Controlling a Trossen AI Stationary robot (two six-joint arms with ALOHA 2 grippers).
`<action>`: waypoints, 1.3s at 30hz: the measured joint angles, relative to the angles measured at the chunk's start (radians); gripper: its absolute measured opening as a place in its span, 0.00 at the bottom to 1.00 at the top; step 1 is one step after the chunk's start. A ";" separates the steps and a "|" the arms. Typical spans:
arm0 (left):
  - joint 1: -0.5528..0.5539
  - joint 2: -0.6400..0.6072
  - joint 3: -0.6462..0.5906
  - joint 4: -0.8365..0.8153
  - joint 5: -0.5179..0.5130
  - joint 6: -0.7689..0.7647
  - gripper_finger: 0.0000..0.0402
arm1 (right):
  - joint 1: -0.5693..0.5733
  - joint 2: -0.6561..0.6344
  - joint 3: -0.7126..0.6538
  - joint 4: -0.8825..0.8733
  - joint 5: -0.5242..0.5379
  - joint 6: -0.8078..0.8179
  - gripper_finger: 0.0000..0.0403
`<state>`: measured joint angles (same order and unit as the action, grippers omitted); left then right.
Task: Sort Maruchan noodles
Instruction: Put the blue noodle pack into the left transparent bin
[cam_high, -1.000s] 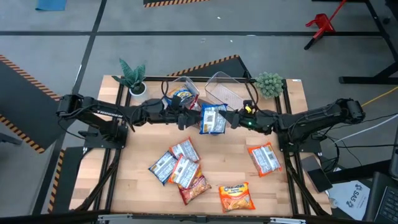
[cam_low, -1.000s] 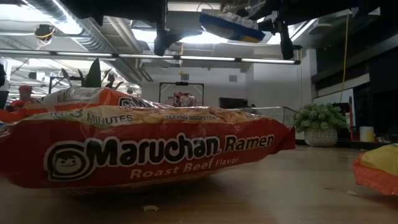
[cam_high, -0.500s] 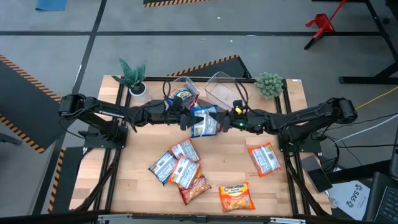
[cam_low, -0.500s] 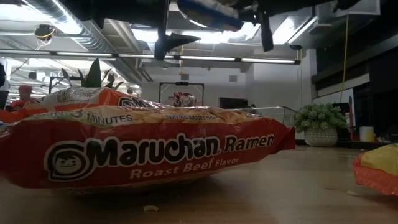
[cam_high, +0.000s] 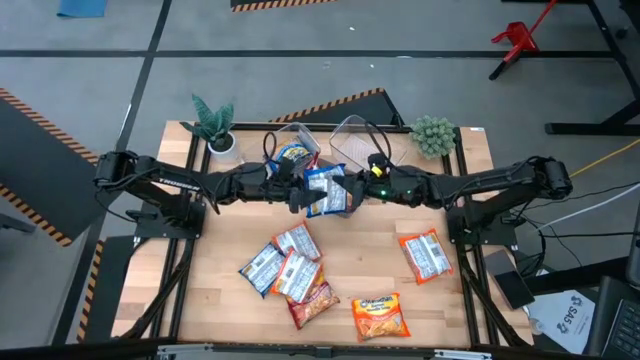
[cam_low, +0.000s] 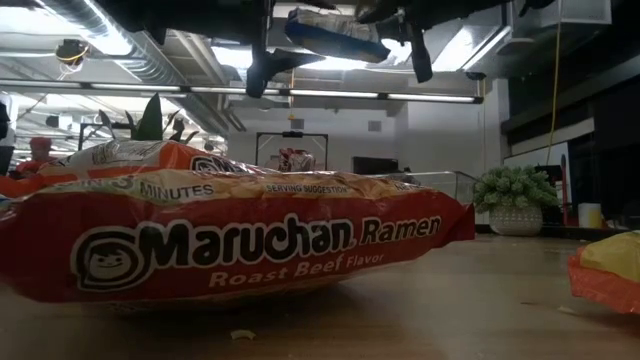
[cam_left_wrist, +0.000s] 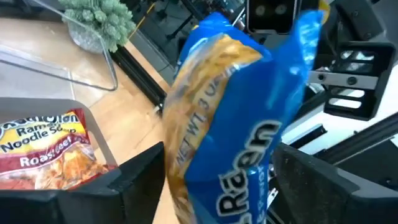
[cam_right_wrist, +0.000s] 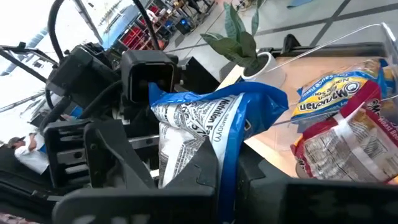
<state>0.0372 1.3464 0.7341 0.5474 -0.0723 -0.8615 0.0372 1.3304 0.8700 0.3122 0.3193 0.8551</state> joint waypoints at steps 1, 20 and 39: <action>0.000 0.000 0.000 0.002 -0.006 0.000 0.68 | 0.000 0.000 0.000 0.004 0.001 0.000 0.00; 0.001 0.000 0.000 -0.004 -0.019 0.000 0.41 | 0.000 0.000 0.000 0.023 0.002 -0.013 0.13; 0.055 -0.039 0.000 -0.061 -0.012 0.013 0.37 | 0.000 -0.092 0.000 -0.039 -0.042 -0.158 0.40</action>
<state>0.0923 1.3074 0.7338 0.4861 -0.0840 -0.8483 0.0372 1.2379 0.8700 0.2730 0.2771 0.6975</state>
